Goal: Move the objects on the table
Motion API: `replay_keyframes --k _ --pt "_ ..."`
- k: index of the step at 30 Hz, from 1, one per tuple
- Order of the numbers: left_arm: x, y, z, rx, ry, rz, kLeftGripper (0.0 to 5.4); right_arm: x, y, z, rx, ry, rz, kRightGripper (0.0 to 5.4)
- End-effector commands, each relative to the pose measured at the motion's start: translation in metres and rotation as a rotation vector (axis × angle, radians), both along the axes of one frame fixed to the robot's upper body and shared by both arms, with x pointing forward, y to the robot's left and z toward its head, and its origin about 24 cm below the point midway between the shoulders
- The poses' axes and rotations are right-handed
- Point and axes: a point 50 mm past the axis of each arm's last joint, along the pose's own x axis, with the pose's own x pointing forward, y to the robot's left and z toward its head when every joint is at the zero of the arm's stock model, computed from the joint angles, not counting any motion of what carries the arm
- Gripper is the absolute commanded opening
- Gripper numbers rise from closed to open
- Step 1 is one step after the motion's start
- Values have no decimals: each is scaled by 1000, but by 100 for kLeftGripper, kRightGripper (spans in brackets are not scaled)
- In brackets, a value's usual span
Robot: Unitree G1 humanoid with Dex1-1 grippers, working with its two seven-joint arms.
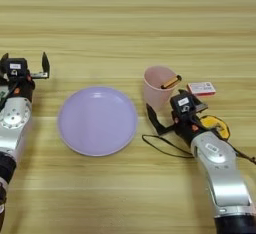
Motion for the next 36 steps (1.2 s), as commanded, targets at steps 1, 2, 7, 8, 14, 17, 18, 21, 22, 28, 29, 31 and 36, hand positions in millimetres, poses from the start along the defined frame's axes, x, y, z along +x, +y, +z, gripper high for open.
replay_keyframes --k 1,2,7,8,14,17,18,21,22,28,29,31,36 --pt "2 -3 2 18 3 -12 540 8 6 2 4 -13 26 537" --pt "2 -3 2 19 4 -13 540 9 7 2 5 -15 27 537" --pt "2 -4 1 23 10 -18 540 15 8 1 11 -16 28 537" --pt "2 -5 1 23 11 -19 540 16 8 1 12 -17 29 537" --pt "2 -5 1 23 10 -19 540 26 6 0 14 -12 17 537" --pt "2 -5 1 23 10 -19 540 31 7 0 19 -12 15 537" --pt "2 -5 1 23 10 -19 540 32 7 -1 20 -13 16 537" --pt "2 -6 1 23 10 -18 540 35 8 -2 21 -12 18 537" --pt "2 -6 2 23 10 -18 540 36 9 -2 22 -13 20 537" --pt "2 -5 2 23 10 -17 540 41 13 -5 29 -9 27 537" --pt "2 -5 2 24 10 -17 540 43 13 -5 31 -8 26 537" --pt "2 -5 2 24 11 -17 540 45 12 -7 37 -7 17 537" --pt "2 -5 2 24 10 -17 540 48 13 -6 54 -26 17 518"
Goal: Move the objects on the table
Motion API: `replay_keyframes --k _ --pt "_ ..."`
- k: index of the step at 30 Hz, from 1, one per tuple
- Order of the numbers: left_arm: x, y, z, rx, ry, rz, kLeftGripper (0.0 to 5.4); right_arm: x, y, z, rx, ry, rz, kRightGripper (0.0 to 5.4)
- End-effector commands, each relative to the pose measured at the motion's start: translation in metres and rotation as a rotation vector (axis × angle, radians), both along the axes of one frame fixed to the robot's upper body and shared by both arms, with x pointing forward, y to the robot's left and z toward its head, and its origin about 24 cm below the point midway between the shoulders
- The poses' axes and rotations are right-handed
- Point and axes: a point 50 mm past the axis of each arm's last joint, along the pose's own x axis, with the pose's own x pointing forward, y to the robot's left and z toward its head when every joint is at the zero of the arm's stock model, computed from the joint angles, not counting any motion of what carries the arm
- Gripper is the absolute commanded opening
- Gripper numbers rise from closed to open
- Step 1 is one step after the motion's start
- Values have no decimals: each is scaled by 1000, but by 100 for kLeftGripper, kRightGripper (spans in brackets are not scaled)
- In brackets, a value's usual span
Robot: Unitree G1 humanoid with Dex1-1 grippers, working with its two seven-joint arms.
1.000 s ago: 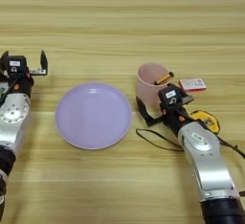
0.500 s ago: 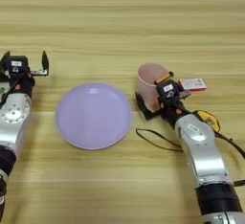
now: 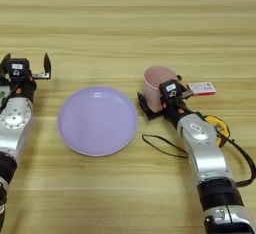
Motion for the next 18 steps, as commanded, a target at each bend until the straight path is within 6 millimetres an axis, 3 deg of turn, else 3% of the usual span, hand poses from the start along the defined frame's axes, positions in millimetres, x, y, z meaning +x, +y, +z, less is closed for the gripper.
replay_keyframes --k 1,7,13,18 --pt "2 -2 3 20 0 -12 540 6 2 6 15 -37 5 511" --pt "2 -3 3 19 1 -11 540 9 2 6 33 -44 6 441" --pt "2 -3 3 19 1 -12 540 8 4 8 44 -60 14 433" --pt "2 -3 3 20 2 -11 540 4 10 22 60 -116 31 433"
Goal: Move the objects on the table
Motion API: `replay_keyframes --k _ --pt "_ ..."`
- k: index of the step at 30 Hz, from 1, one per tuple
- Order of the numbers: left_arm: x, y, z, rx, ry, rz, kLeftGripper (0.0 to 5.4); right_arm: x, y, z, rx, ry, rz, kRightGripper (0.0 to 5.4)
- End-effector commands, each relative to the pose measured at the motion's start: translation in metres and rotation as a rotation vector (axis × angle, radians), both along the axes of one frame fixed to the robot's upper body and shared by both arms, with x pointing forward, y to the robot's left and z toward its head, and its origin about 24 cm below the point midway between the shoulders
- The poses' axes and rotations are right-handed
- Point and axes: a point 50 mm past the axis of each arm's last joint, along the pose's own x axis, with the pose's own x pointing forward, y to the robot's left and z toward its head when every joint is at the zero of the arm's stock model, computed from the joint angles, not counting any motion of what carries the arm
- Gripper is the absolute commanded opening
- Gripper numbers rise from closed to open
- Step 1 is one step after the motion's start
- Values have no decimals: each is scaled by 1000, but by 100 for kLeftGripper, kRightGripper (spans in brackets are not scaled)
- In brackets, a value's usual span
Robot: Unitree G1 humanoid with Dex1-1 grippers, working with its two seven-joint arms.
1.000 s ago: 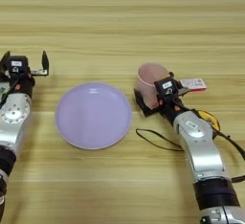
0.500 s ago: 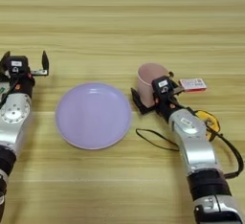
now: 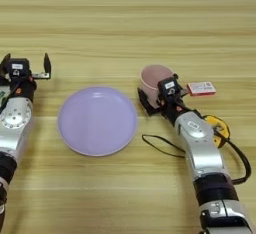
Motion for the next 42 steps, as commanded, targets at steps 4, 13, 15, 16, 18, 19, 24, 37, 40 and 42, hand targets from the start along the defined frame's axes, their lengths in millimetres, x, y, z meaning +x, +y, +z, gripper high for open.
replay_keyframes --k 4,13,15,16,18,19,24,37,40,42 --pt "2 -3 3 21 1 -12 540 -6 15 29 44 -109 49 433" --pt "2 -3 2 21 1 -12 540 -27 46 42 75 -125 162 433" --pt "2 -3 2 21 0 -12 540 -31 53 39 87 -99 192 432" --pt "2 -3 2 21 0 -12 540 -32 55 38 89 -89 204 432" --pt "2 -3 2 21 0 -12 540 -35 61 35 88 -71 232 432" --pt "2 -3 2 21 0 -13 540 -37 64 33 86 -64 247 432" --pt "2 -4 3 21 0 -13 540 -45 77 21 81 -13 310 432" --pt "2 -5 3 23 -1 -15 540 -49 90 3 81 51 369 431" --pt "2 -6 3 22 -1 -16 540 -48 91 -1 73 66 373 431" --pt "1 -6 3 22 -1 -16 540 -48 91 -5 66 78 374 431"
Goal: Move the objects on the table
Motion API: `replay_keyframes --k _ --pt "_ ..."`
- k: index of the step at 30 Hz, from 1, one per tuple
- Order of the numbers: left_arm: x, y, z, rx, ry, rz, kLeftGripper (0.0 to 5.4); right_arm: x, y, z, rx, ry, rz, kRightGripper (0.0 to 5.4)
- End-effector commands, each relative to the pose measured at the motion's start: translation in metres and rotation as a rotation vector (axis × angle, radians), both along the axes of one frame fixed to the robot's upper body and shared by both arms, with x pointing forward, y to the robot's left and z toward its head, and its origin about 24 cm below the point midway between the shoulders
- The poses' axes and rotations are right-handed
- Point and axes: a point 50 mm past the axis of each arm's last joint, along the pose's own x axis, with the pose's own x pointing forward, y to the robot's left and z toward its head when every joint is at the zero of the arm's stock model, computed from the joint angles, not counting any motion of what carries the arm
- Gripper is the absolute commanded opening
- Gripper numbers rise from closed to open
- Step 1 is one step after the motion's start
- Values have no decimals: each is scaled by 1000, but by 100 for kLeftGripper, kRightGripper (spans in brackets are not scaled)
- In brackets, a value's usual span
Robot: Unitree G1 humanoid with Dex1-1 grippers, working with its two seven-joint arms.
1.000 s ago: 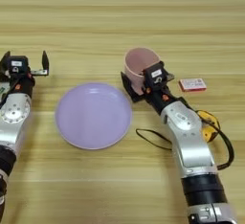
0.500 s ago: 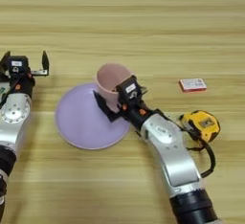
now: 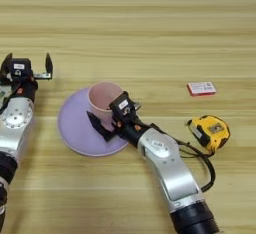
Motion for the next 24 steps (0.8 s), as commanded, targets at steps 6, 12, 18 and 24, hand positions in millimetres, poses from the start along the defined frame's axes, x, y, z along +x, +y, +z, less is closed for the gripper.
replay_keyframes --k 6,12,18,24 --pt "1 -3 3 14 -1 -3 540 2 2 -14 -33 30 14 431" --pt "1 -4 3 12 -2 -3 540 2 2 -18 -38 32 11 431" --pt "1 -4 3 12 -2 -3 540 1 3 -21 -44 35 15 431" --pt "1 -3 3 12 -2 -3 540 0 3 -21 -44 38 16 502"
